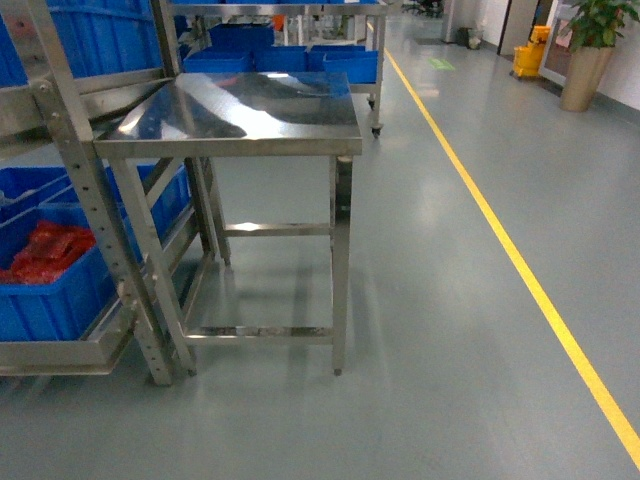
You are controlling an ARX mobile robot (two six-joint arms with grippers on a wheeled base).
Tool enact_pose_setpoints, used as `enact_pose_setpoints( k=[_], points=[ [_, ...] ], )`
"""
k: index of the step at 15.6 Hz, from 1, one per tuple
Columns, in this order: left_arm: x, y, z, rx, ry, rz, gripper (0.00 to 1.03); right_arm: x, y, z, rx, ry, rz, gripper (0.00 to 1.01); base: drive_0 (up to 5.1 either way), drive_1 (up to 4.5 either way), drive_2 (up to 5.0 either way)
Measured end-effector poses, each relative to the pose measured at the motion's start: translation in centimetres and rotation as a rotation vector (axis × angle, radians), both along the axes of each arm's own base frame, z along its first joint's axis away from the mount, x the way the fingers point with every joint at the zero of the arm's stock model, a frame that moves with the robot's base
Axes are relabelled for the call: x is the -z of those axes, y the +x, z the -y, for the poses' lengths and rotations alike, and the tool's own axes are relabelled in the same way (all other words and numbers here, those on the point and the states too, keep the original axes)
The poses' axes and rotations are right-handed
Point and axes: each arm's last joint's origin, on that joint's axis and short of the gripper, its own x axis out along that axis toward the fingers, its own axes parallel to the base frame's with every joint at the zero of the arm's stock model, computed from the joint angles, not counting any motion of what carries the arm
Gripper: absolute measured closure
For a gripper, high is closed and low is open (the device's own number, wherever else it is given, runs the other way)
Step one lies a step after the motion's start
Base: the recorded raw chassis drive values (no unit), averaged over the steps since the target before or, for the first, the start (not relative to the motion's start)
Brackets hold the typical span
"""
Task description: Pick blue part to blue bin on bottom shelf
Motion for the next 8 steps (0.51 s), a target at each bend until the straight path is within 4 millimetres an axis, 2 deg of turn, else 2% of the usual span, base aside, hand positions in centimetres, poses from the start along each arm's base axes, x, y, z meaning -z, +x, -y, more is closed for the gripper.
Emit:
enact_pose_setpoints(
  k=[8],
  points=[
    [-0.04,-0.01,0.00,0.000,-0.001,0.004,0.59,-0.02,0.00,0.00,0.000,0.000,0.002,0.03,-0.1,4.02,-4.2]
  ],
)
